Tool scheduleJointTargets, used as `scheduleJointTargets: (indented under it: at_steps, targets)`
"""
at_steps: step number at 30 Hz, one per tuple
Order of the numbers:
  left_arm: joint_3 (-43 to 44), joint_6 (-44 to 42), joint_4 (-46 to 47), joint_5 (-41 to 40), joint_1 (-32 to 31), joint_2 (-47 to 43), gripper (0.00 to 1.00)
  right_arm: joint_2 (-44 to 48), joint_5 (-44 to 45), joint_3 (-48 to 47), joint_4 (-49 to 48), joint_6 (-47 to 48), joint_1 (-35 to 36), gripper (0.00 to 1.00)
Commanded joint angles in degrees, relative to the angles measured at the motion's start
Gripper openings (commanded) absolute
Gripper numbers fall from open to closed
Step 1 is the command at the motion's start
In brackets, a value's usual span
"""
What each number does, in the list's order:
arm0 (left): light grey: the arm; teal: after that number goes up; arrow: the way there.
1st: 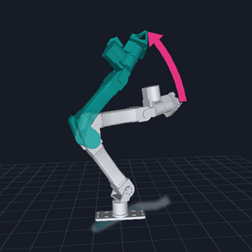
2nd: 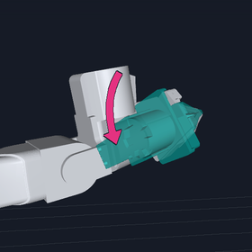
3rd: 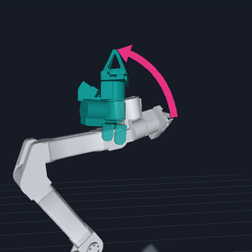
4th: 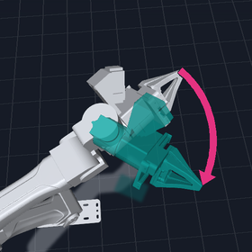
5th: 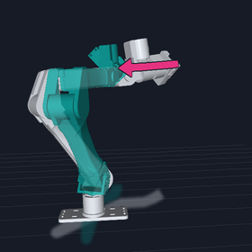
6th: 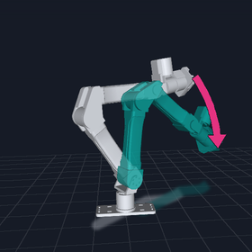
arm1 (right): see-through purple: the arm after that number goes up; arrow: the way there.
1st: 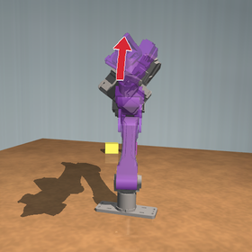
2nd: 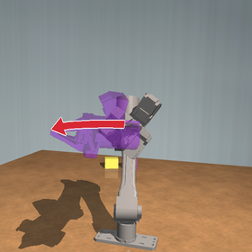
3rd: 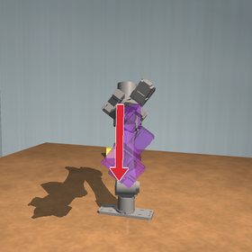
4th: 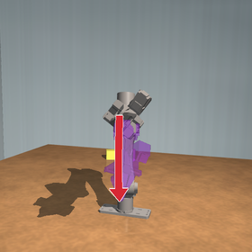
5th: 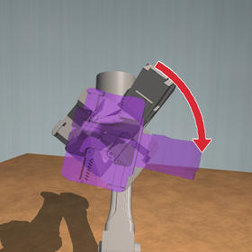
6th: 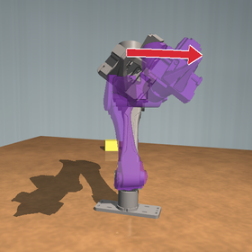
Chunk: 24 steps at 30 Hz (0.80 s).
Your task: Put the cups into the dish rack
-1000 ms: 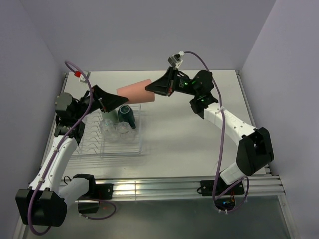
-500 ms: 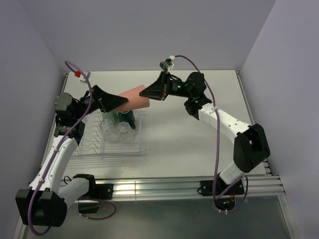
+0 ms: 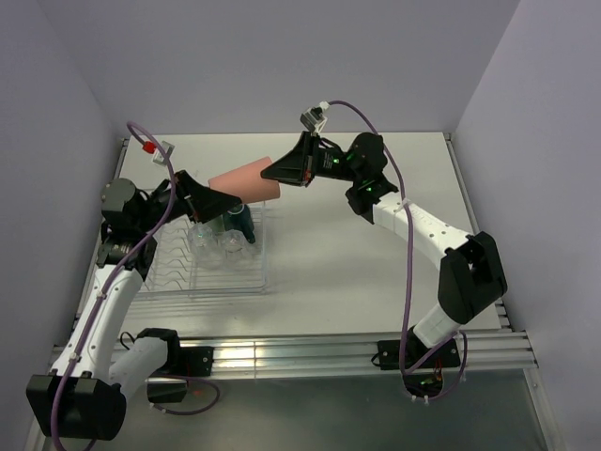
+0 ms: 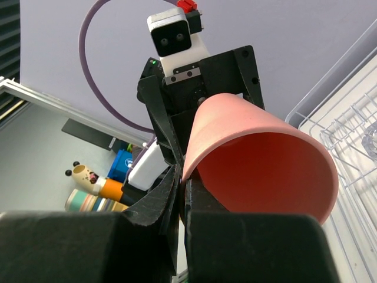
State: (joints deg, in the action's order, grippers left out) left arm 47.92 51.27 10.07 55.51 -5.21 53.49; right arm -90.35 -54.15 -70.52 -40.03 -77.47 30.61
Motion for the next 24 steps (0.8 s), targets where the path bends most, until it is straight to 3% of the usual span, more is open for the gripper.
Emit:
scheduleJointTargets:
  at_steps: [1,24]
  targets:
    - [2.53,-1.87,0.21,0.31,-0.15,-0.59,0.89,-0.18,0.45,-2.6,-1.19,1.44,0.33,0.0]
    - [2.62,-0.81,1.01,-2.24,-0.15,1.26,0.83,-0.09,-0.17,-2.17,-0.57,2.59,1.03,0.0]
